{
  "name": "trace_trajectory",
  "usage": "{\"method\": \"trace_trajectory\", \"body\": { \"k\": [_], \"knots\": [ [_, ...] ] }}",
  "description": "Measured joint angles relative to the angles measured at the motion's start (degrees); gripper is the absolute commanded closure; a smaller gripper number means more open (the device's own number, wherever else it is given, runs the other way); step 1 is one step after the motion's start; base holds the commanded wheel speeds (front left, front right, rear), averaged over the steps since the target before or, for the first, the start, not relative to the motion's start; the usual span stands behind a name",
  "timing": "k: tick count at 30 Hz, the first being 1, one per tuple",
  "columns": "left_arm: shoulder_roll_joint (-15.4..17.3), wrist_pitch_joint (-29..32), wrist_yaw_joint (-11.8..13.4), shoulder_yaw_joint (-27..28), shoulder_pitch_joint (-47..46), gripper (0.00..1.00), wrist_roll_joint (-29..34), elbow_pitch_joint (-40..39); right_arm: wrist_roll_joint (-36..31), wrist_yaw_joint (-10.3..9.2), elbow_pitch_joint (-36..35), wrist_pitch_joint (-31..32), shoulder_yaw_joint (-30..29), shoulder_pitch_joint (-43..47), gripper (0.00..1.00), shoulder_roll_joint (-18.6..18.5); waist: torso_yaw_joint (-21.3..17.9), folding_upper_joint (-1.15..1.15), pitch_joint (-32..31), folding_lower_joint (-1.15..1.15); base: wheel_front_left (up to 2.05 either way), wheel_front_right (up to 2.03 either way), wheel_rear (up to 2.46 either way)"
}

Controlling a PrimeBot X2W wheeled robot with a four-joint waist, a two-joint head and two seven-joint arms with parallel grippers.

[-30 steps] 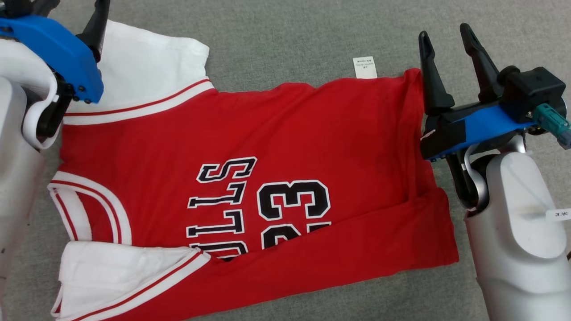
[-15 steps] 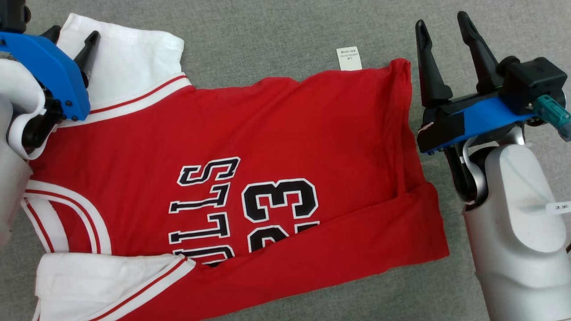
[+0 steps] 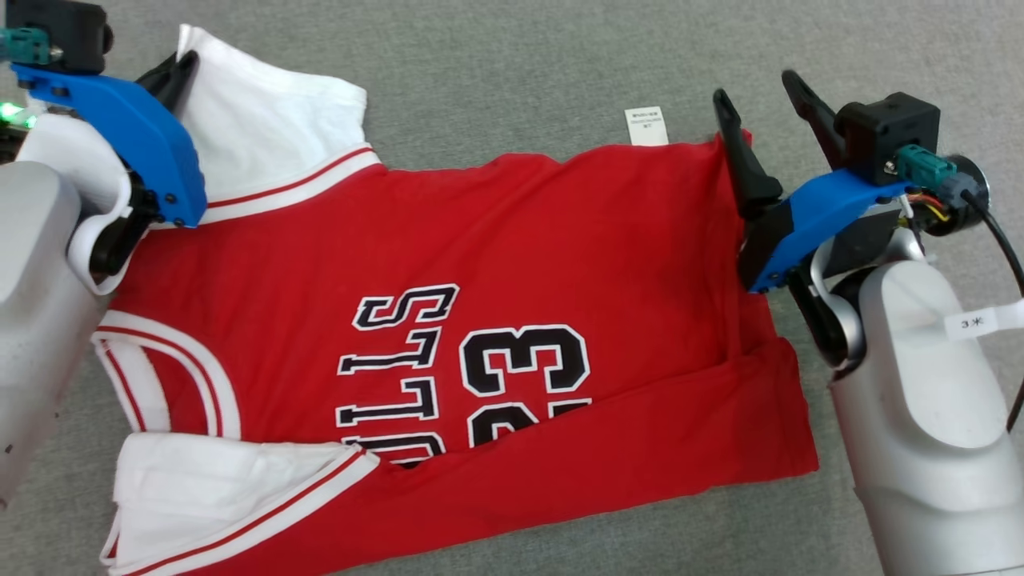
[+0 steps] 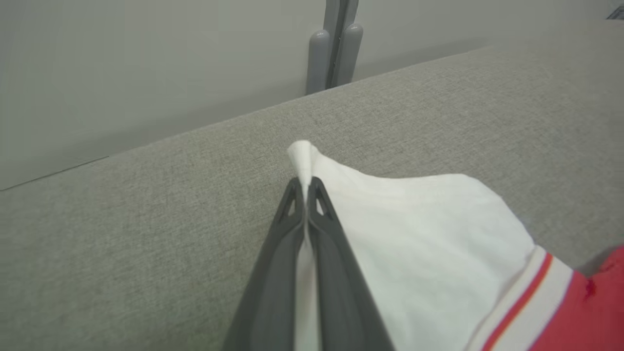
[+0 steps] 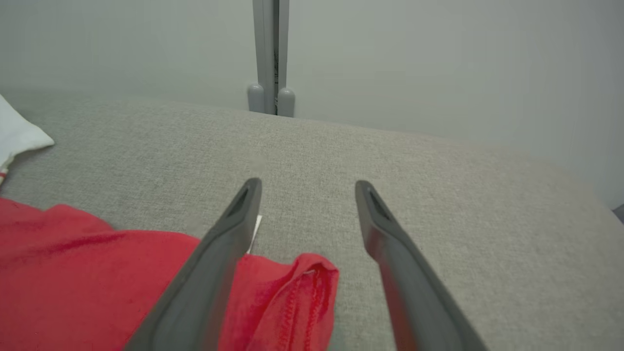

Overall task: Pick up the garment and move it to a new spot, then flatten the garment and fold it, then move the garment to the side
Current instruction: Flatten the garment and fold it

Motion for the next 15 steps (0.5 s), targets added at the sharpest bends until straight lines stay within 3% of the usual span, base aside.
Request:
{"method": "trace_trajectory", "body": {
  "k": [5,12,13,14,15],
  "knots": [
    [-0.6,-2.4,0.0,-2.8,-0.9,1.0,-1.7,0.0,-0.9,0.0,3.3,4.5,-1.8,0.7,0.0,-2.2,1.8,0.0,-0.8,0.0,0.0,0.0,0.0],
    [-1.5,-4.1,0.0,-5.4,-2.5,1.0,-3.7,-0.1,-1.7,0.0,8.3,6.2,-2.8,0.7,0.0,-2.7,3.5,0.0,-0.2,0.0,0.0,0.0,0.0],
    [-1.5,-4.4,0.0,-5.8,-2.7,1.0,-4.1,-0.1,-1.6,0.0,9.1,6.4,-2.9,0.6,0.09,-2.7,3.6,0.0,-0.1,0.0,0.0,0.0,0.0],
    [-1.6,-4.6,0.0,-6.2,-2.8,1.0,-4.4,0.0,-1.6,0.0,9.7,6.8,-2.9,0.5,0.72,-2.7,3.8,0.0,-0.1,0.0,0.0,0.0,0.0],
    [-1.7,-4.9,0.0,-6.5,-2.8,1.0,-4.7,0.1,-1.4,0.0,10.1,6.8,-2.8,0.3,1.0,-2.8,4.0,0.0,0.0,0.0,0.0,0.0,0.0]
  ]
}}
